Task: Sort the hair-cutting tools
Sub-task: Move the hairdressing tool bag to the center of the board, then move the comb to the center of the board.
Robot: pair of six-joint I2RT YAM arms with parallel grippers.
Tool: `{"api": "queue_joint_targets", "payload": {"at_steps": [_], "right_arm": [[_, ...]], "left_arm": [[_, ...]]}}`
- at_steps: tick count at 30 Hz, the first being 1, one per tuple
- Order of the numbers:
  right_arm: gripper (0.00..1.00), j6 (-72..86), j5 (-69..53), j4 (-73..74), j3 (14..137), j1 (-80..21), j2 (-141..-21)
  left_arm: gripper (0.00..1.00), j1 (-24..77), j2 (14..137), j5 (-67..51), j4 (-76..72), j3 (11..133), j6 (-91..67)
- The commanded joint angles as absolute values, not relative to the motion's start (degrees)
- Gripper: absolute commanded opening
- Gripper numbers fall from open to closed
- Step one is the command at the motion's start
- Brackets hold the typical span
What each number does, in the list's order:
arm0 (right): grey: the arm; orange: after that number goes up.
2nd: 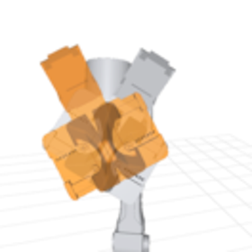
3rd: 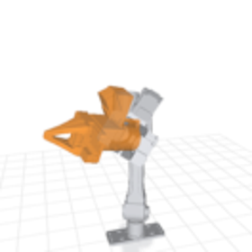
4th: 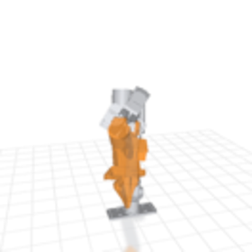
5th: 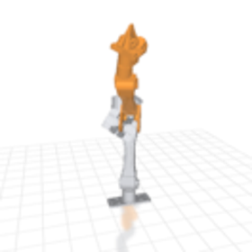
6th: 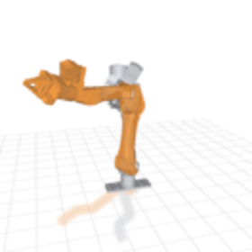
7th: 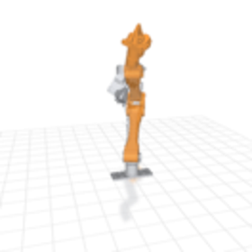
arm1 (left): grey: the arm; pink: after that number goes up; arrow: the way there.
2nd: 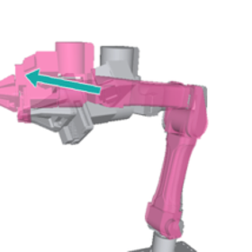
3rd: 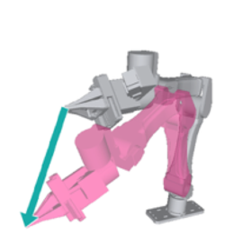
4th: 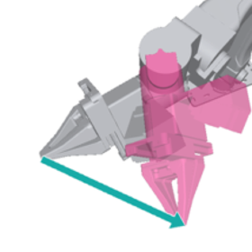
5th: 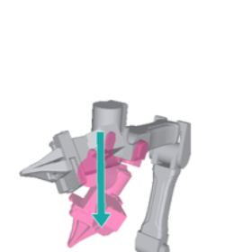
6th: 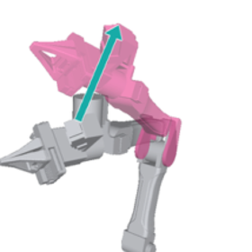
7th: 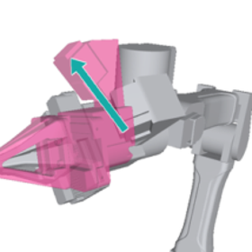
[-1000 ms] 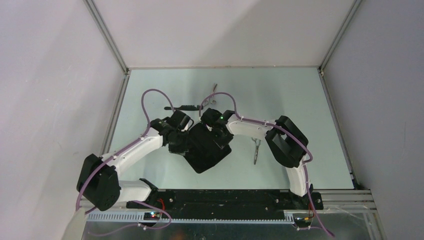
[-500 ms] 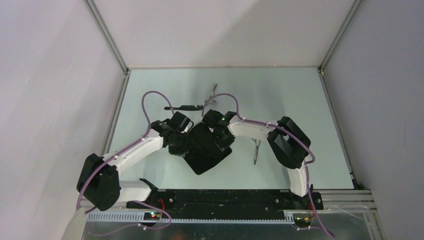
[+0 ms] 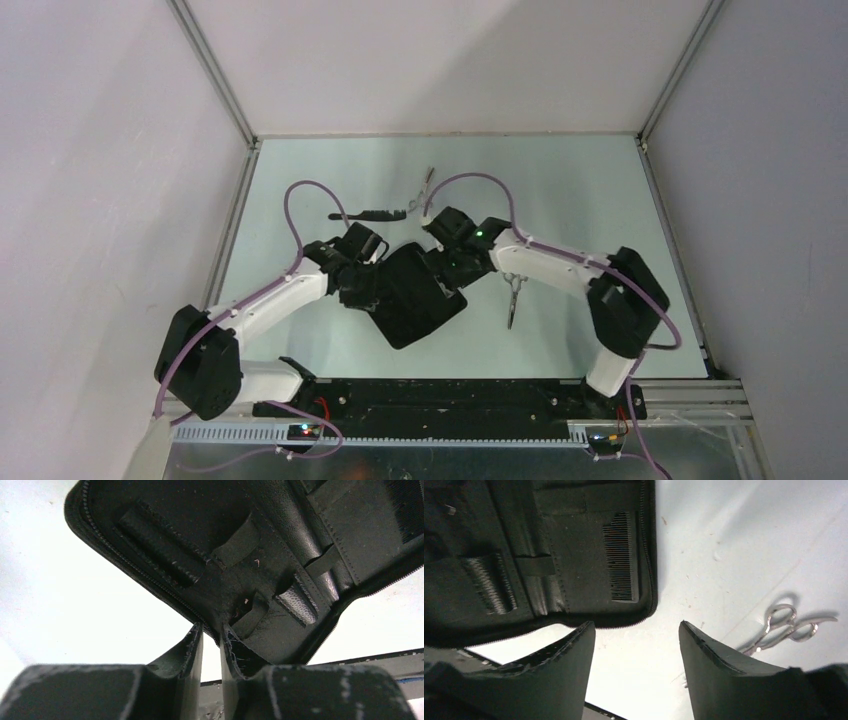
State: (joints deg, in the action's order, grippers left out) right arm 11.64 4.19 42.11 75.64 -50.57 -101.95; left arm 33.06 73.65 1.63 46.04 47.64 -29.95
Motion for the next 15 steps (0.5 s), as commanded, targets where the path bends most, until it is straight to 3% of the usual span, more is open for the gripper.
{"api": "queue_joint_targets", "payload": {"at_steps": [1,5,10,12,15], "right_arm": [[0.68,13.4,3.3,36.7,73.0,-48.3,-91.9],[0.73,15.3,3.5,32.4,68.6,-45.0,-82.9],[0.82,18.1,3.1,24.7,61.4,-38.1,-72.4],[0.85,19.0,2.2,21.1,57.3,-35.1,-67.5],[0.90,20.0,0.9,14.8,53.7,-30.6,-64.2]], "left_arm": [[0.27,33.5,72.3,5.2,45.1,49.2,-30.5],[0.51,33.5,71.5,6.7,45.2,50.0,-32.0],[0.92,31.3,68.0,7.9,46.8,51.7,-34.1],[0.99,29.1,66.2,8.1,47.7,52.8,-34.1],[0.99,24.2,63.9,7.2,47.7,54.8,-34.0]]}}
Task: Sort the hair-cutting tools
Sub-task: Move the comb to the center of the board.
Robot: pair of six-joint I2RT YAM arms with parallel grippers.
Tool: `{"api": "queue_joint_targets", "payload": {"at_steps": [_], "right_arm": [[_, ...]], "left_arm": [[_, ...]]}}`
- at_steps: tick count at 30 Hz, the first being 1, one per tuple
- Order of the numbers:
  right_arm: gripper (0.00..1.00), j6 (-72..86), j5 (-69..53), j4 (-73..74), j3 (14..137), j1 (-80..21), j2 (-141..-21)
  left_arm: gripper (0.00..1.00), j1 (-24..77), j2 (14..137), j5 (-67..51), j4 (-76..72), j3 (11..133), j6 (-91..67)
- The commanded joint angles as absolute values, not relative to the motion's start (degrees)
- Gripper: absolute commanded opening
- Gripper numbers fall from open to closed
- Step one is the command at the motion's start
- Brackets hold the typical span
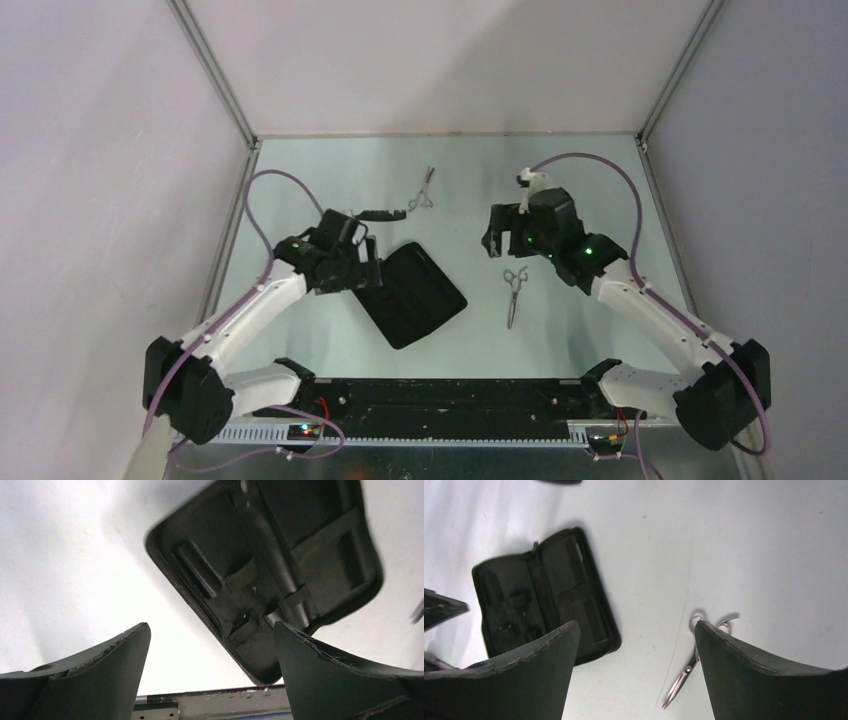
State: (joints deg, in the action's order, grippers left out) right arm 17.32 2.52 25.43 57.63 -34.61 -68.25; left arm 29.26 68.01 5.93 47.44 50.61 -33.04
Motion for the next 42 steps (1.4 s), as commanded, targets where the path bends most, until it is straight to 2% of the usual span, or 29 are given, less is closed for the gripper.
{"api": "queue_joint_targets", "payload": {"at_steps": [1,8,17,19,26,30,35,42], "right_arm": [[0.92,20.4,0.0,13.5,52.1,-29.8,-63.1],[0.97,24.4,-6.6,-4.2,42.6,-23.3,-60.9],[0.97,24.8,-8.6,-16.3,32.0,-22.2,-62.0],[0.97,24.4,-8.5,-16.9,31.4,-21.9,-63.1],[0.96,24.5,-10.6,-18.8,30.9,-21.2,-66.7],[0.96,24.3,-11.0,-19.1,30.9,-21.2,-67.6],[0.96,24.5,-12.0,-19.3,30.9,-20.9,-68.3],[0.96,25.1,-13.9,-20.0,30.9,-20.5,-69.4]], "left_arm": [[1.00,23.2,63.3,7.0,47.1,55.4,-33.9],[1.00,13.9,68.4,5.7,41.5,61.8,-33.5],[0.99,10.2,94.6,5.5,42.3,83.6,-29.5],[0.95,10.1,99.8,6.1,42.3,88.0,-28.9],[0.66,9.9,114.7,8.9,41.6,99.5,-26.6],[0.53,9.9,121.2,9.2,42.8,105.1,-25.3],[0.44,9.9,126.2,10.1,44.3,108.9,-24.6],[0.44,10.7,129.6,10.7,47.7,110.1,-25.5]]}}
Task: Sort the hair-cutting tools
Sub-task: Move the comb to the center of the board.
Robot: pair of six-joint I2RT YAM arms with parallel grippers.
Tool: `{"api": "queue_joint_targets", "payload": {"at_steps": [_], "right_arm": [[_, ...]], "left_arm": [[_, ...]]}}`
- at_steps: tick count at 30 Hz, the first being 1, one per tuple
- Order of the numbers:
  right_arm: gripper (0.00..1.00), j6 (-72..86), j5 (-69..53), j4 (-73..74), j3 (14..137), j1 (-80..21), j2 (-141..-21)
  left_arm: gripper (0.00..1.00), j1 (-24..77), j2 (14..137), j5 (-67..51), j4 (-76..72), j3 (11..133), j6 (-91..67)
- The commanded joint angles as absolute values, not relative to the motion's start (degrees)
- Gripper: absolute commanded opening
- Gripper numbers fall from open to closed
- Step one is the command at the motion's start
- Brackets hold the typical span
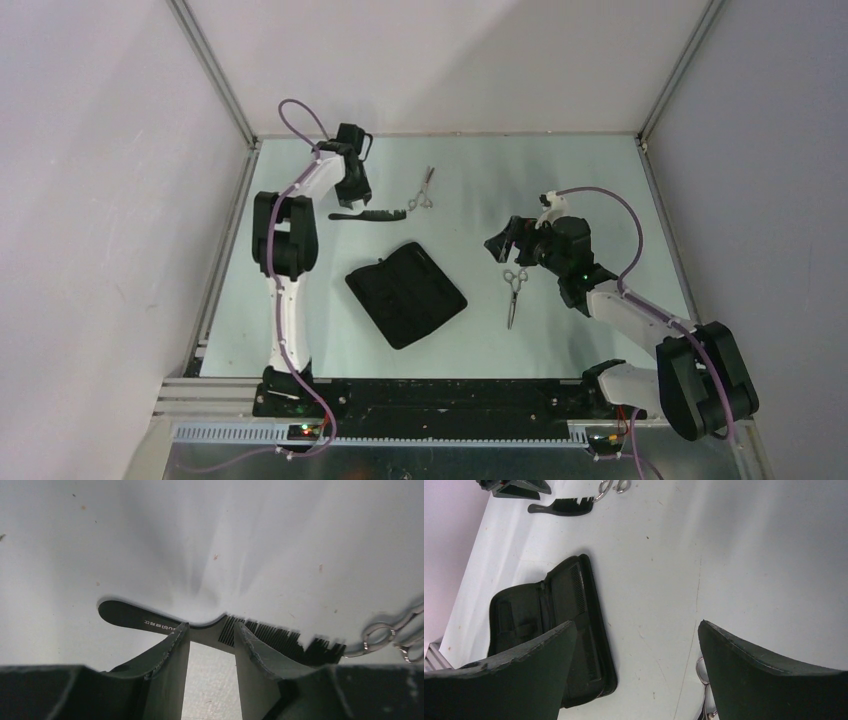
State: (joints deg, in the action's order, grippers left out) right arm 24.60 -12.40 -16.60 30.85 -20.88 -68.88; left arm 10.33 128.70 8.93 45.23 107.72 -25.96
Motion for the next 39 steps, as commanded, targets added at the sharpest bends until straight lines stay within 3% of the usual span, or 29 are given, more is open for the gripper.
{"api": "queue_joint_targets", "payload": {"at_steps": [1,13,18,23,31,39], "right_arm": [[0.96,25.1,-14.2,-20.0,30.9,-20.5,-69.4],[0.96,25.1,-16.2,-19.6,30.9,-19.9,-69.0],[0.95,25.1,-17.1,-19.0,30.9,-19.7,-68.2],[0.96,25.0,-17.7,-17.6,30.9,-19.7,-67.1],[0.96,24.5,-17.8,-15.8,30.9,-19.7,-65.8],[0.96,24.2,-16.3,-13.1,30.9,-19.5,-64.2]], "left_arm": [[0.44,11.2,130.2,10.8,47.9,110.2,-25.6],[0.40,15.4,133.3,11.2,49.9,110.1,-27.8],[0.28,17.9,133.0,11.6,50.3,109.5,-27.2],[0.23,21.6,132.2,12.0,51.0,107.7,-26.5],[0.18,28.1,127.3,5.6,45.0,98.2,-32.5],[0.15,35.8,128.9,0.6,39.5,98.9,-39.0]]}}
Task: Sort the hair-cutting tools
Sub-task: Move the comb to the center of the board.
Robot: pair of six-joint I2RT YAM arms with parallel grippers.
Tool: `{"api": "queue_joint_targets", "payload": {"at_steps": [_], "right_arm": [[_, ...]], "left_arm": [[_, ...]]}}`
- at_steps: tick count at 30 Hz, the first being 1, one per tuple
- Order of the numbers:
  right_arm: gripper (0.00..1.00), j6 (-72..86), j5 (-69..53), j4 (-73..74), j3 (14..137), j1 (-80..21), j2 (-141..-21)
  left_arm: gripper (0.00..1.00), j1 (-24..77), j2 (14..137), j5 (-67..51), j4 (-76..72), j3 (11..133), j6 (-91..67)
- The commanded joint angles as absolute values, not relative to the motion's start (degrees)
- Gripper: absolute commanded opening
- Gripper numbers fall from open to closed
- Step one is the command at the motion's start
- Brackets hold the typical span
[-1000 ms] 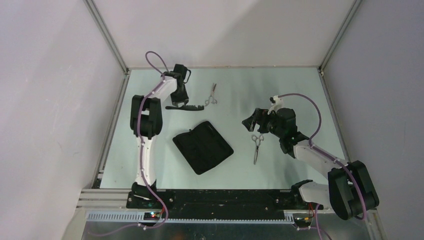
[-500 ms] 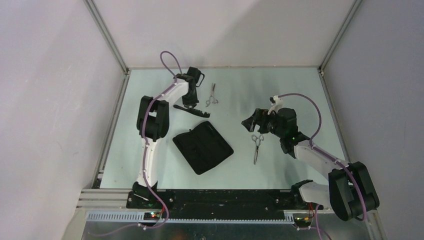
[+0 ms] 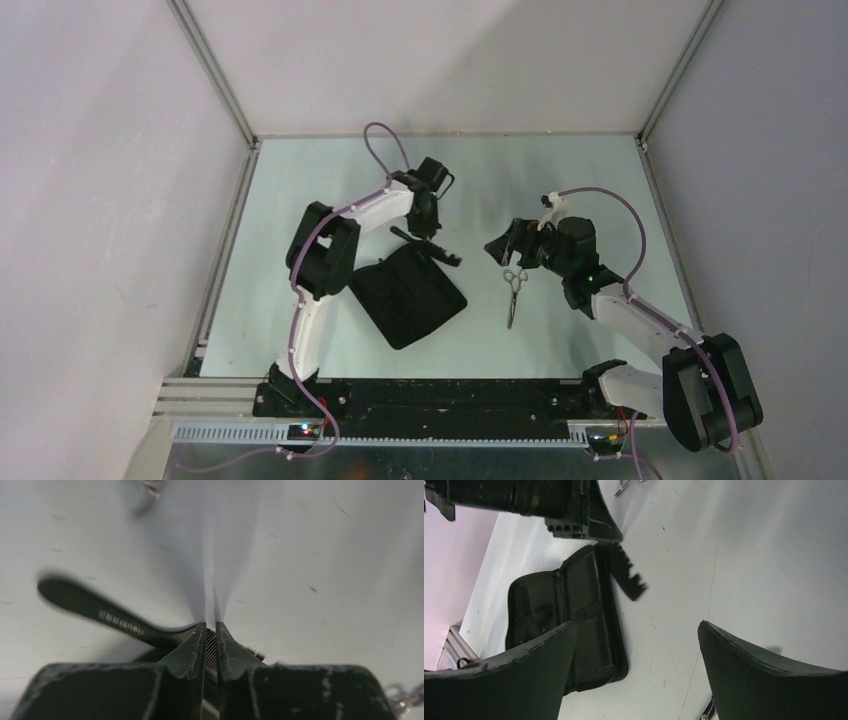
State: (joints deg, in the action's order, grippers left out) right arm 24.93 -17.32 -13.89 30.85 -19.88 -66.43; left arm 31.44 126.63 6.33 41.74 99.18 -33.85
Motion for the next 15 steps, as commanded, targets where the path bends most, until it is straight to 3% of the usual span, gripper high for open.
{"api": "queue_joint_targets", "payload": {"at_steps": [1,11,15], "right_arm": [[0.95,24.0,-16.1,-12.3,30.9,-19.6,-63.9],[0.95,23.2,-12.6,-5.1,32.2,-19.6,-60.8],[0.95,21.7,-12.0,-0.8,34.0,-19.6,-60.7]], "left_arm": [[0.15,36.4,129.2,-0.4,39.2,99.2,-39.3],[0.17,43.4,124.8,-6.0,33.9,94.1,-42.8],[0.32,42.9,116.0,-3.3,32.7,90.7,-42.8]]}}
